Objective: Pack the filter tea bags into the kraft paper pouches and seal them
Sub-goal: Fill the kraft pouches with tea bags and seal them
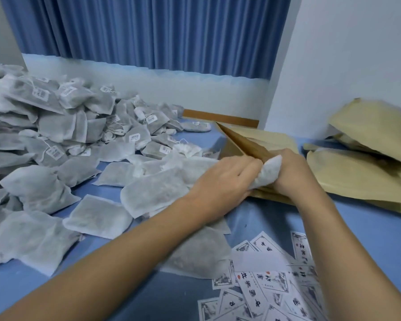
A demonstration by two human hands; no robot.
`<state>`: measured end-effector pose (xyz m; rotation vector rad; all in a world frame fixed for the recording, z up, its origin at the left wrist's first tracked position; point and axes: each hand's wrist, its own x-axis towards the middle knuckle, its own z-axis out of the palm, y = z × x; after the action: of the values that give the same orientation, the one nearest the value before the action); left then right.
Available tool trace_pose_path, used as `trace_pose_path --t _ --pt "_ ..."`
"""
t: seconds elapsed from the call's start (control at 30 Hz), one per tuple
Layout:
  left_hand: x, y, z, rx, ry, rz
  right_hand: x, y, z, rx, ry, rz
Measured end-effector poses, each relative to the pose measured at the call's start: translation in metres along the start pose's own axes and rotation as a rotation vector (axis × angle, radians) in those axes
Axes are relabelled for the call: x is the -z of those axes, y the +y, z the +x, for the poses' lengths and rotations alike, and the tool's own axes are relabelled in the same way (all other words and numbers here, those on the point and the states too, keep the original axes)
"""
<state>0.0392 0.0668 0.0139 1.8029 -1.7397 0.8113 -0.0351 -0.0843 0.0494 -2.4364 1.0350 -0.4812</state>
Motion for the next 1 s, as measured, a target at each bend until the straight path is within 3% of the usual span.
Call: trace_pose_path --t 0.07,0.13,0.17,0.27,0.3,0.33,0.4,0.47,0.63,0.8,0.9,0.97,1.0 --pt "-0.007 0.001 0.000 0.123 -0.302 0.065 0.008 0.000 -0.004 0.099 -0.002 0.051" --pt "-0.007 0.001 -0.001 0.174 -0.409 0.124 0.015 0.002 -0.004 0.125 0.039 0.069" --pt "-0.005 0.003 -0.001 0.133 -0.326 0.068 0.016 0.002 -0.003 0.098 0.042 0.069" --pt "0.000 0.013 0.007 -0.106 0.198 -0.061 0.021 0.003 0.002 0.006 -0.008 0.088" --pt "0.000 0.016 0.011 -0.148 0.292 -0.064 0.021 0.003 0.002 0.042 -0.067 0.114" --pt "0.000 0.018 0.015 -0.142 0.312 -0.058 0.023 0.003 -0.001 0.177 -0.082 -0.010" --pt "0.000 0.016 0.021 -0.028 0.258 -0.054 0.022 0.007 0.000 0.270 -0.055 -0.075" --pt "-0.003 0.008 0.022 0.103 0.144 -0.026 0.020 0.005 -0.003 0.151 -0.062 0.013" --pt "-0.024 -0.001 0.022 0.468 -0.216 0.081 0.026 0.007 -0.005 0.207 0.003 0.042" --pt "-0.049 -0.032 0.065 0.735 -0.580 -0.025 0.020 0.003 -0.006 0.219 -0.029 0.025" --pt "-0.055 -0.028 0.082 0.951 -0.555 -0.374 0.014 0.001 -0.005 0.216 -0.002 -0.029" --pt "-0.058 -0.011 0.086 1.163 -0.323 -0.729 0.010 0.001 -0.004 0.176 0.059 -0.106" --pt "-0.061 -0.006 0.088 1.237 -0.171 -0.798 0.008 0.001 -0.003 0.144 0.099 -0.131"
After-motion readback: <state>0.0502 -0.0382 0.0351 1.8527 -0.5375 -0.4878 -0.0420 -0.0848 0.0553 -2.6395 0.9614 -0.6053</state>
